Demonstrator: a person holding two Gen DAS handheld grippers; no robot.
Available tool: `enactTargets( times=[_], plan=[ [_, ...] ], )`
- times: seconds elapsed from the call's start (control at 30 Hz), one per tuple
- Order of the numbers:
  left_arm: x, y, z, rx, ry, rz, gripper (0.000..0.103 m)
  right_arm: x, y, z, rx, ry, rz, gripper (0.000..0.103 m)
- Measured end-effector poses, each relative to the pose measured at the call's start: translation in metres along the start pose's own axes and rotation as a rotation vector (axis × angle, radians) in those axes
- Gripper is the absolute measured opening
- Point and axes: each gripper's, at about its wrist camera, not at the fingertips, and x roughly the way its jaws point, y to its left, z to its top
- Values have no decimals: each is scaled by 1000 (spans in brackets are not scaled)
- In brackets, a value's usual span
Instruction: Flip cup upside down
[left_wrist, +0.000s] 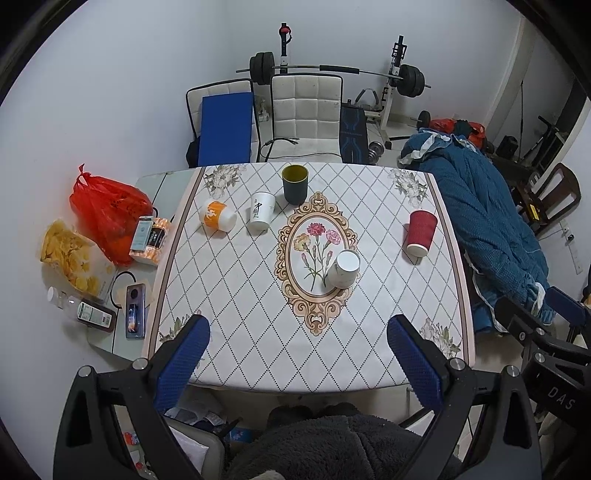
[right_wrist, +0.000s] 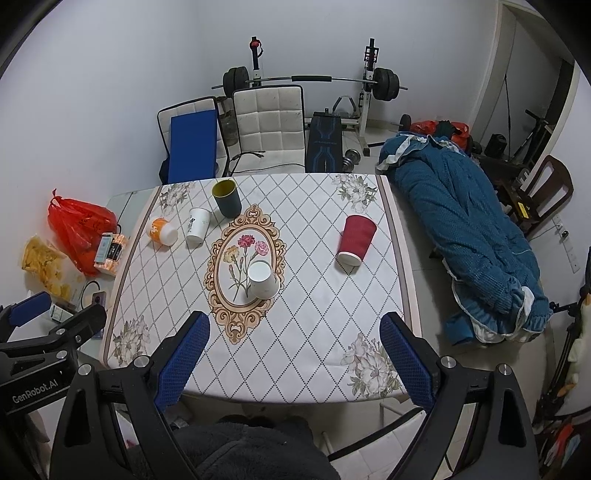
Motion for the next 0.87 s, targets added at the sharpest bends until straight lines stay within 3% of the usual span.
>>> enactTargets(
  times=[0.87],
  plan=[
    [3,-2,4,-7,-2,6,99,8,-7,-9,4,9,4,95]
  ],
)
